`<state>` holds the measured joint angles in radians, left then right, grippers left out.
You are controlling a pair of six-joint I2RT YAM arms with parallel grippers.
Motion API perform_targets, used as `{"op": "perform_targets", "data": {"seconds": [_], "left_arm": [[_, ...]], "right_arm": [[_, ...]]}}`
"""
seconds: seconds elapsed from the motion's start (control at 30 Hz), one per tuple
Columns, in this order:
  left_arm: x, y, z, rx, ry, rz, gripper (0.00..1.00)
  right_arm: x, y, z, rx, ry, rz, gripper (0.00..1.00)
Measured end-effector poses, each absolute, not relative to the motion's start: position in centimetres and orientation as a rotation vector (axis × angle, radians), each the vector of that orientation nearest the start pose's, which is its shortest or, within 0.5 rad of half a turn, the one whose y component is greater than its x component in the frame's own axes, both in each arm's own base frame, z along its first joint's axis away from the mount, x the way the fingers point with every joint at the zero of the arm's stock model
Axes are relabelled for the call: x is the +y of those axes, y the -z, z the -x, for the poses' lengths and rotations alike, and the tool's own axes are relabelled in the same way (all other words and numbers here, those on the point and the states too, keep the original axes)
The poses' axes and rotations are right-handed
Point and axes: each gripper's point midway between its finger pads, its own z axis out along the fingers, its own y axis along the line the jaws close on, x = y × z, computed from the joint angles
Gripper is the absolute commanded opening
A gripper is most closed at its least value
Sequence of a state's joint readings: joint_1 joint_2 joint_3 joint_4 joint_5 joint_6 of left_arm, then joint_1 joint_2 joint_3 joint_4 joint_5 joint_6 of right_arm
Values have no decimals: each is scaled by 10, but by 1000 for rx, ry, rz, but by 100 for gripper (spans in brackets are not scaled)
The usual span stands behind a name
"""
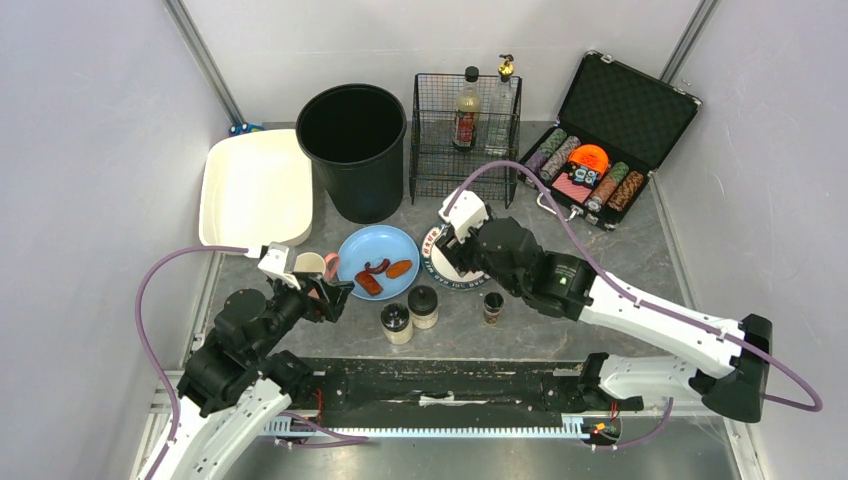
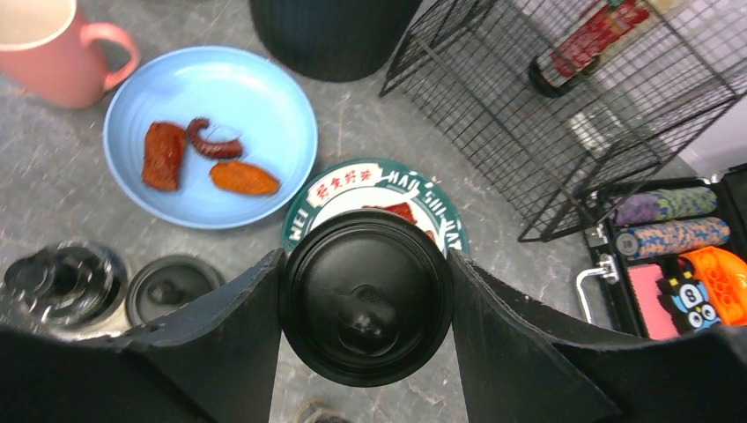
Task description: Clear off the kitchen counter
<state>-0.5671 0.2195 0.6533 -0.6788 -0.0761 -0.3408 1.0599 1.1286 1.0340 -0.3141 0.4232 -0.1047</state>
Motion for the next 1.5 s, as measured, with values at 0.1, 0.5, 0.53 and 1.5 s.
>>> {"op": "perform_targets", "data": {"seconds": [0.1,0.5,0.53,1.5], "left_arm": [[-104,-230,-162,1847,572,-156,82],[-104,-230,-162,1846,572,-157,82],[-104,-230,-162,1846,572,-157,82],[-104,-229,-162,1849,571,-157,82]], "right_arm": [[271,-270,-256,1756,-182,781,0],[249,-304,-335,1757,-119,560,0],[250,-307,-341,1756,-119,548,0],[246,-312,-479,1789,-97,288,0]]}}
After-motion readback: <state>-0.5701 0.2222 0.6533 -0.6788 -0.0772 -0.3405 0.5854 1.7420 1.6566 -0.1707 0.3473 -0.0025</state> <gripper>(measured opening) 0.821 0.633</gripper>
